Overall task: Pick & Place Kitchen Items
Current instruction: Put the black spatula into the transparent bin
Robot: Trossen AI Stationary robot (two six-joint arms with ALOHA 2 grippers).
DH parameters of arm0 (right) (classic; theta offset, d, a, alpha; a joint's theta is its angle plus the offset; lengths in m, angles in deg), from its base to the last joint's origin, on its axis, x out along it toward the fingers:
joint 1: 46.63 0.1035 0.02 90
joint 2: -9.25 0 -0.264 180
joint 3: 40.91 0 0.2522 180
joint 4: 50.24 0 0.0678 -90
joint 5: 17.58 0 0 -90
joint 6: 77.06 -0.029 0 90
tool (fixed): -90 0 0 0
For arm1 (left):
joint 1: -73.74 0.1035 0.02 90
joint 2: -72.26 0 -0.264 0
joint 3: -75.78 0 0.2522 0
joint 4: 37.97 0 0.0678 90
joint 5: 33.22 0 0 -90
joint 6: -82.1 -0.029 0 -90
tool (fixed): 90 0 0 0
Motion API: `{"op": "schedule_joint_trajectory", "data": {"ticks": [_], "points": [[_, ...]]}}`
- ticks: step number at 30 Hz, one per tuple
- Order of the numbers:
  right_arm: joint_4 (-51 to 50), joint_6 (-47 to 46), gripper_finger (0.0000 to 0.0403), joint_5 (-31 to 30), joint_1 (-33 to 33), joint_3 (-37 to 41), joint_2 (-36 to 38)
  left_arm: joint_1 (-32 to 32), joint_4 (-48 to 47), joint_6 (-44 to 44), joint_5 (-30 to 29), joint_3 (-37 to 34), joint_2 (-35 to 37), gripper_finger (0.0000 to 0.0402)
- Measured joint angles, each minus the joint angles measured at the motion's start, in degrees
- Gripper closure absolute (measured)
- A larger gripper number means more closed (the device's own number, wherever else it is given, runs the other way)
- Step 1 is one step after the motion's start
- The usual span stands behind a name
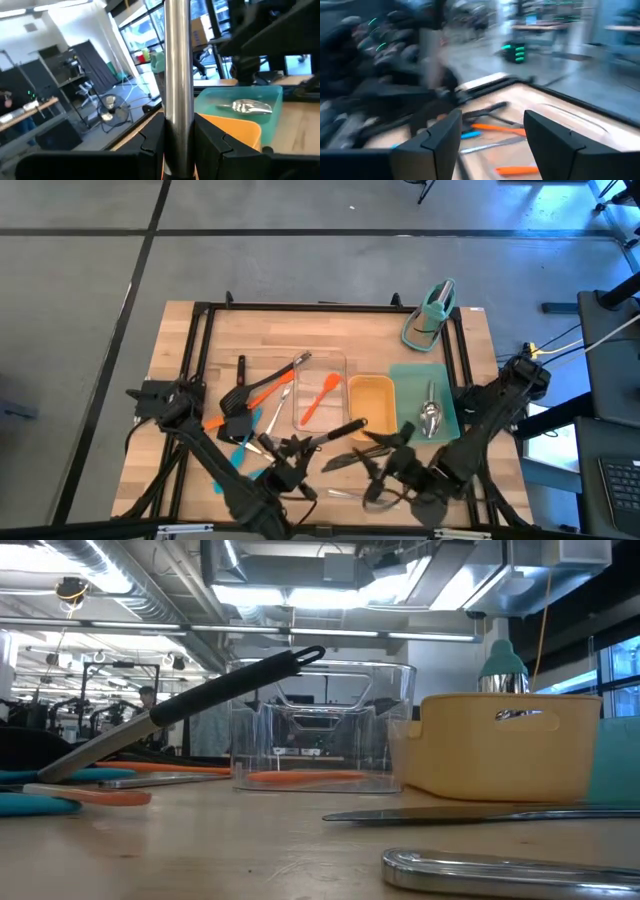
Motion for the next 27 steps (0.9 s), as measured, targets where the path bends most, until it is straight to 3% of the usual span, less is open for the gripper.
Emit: {"op": "schedule_joint_trajectory", "data": {"ticks": [4,8,13,18,23,27], "points": [[13.5,21.5,0.0186,13.1,-2.3,-3.9,0.3,-1.9,0.0,-4.1,0.0,2.2,0.0,0.0335],[18.8,31.9,0.0186,19.3,-2.0,-5.5,0.2,-5.2,0.0,-7.6,0.0,3.7,0.0,0.0335],[20.3,35.9,0.0186,20.8,-0.8,-5.6,-0.1,-8.0,0.7,-6.9,0.1,4.6,0.0,0.0335],[22.1,38.4,0.0186,32.0,-1.1,-5.6,-0.2,-8.9,2.4,-7.6,0.1,4.6,0.0,0.0335],[23.1,40.1,0.0186,36.1,-1.2,-5.6,-0.2,-9.2,10.2,-17.5,0.2,4.6,-0.3,0.0335],[23.9,41.4,0.0186,36.3,-1.5,-5.6,-0.2,-9.5,22.7,-31.8,2.7,4.6,-0.4,0.0335]]}}
